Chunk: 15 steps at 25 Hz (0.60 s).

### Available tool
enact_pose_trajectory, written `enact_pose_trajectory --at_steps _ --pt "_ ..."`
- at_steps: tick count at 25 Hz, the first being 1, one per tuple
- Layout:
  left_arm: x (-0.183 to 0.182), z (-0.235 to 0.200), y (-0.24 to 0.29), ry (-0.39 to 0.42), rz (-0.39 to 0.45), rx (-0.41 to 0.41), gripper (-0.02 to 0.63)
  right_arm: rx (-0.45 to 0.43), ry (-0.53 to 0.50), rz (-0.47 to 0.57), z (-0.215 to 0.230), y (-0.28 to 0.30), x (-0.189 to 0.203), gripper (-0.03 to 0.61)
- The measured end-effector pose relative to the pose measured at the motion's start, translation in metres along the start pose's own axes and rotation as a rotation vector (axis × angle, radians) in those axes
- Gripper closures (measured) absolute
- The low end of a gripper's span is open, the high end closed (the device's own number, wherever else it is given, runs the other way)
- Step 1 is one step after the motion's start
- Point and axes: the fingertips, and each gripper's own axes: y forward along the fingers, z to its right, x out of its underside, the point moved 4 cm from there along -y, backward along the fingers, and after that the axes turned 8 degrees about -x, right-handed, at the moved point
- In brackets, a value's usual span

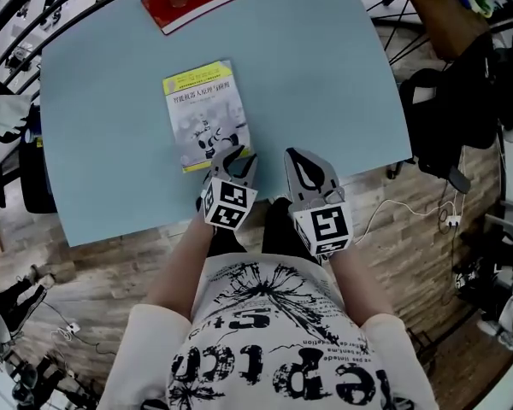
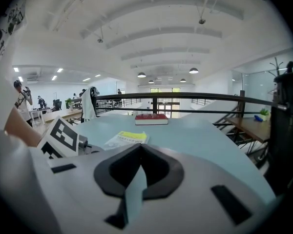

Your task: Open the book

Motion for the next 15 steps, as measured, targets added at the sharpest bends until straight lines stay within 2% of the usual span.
enact_pose_trajectory --at_steps 6,11,15 --pt "0.002 0.000 0.014 -0.016 -0.033 -0.065 0.496 -0.016 0.007 -0.015 0.007 -0.001 0.009 0.568" --pt "-0.002 -0.002 0.011 -0.039 -0.035 -0.099 0.575 -0.032 0.014 -0.001 0.015 -0.001 0.005 0.568" --pt "-0.006 -0.002 0.004 -0.081 -0.025 -0.100 0.589 -0.048 0.001 0.004 0.016 0.002 0.002 0.568"
